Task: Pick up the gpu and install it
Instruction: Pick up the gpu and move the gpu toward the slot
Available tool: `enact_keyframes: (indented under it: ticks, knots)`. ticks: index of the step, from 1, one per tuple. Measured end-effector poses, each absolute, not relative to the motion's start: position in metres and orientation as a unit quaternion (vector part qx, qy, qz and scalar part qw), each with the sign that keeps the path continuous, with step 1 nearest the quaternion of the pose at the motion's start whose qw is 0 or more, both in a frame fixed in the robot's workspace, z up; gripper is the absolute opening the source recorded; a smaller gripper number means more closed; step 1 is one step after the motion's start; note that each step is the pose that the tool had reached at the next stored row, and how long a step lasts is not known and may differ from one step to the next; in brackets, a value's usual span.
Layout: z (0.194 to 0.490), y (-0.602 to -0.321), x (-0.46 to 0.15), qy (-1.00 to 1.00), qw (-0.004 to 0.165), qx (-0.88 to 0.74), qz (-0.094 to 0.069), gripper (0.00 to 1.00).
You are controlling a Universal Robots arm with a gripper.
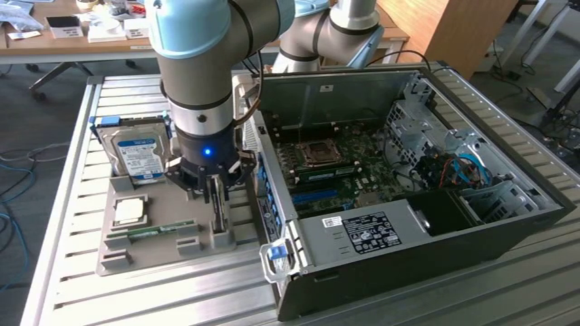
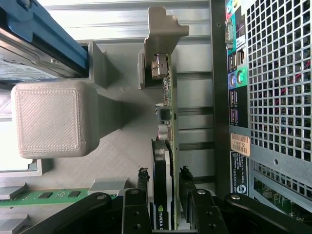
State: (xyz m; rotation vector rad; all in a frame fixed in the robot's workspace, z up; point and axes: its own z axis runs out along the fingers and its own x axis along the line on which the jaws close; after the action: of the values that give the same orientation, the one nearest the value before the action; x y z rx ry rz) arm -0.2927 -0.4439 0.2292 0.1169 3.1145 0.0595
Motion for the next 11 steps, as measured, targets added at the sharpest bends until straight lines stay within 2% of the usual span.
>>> enact_keyframes:
  ticks: [11]
  knots:
    - [0.2292, -0.4432, -0.2927, 0.999, 0.012, 0.038, 0.019, 0.39]
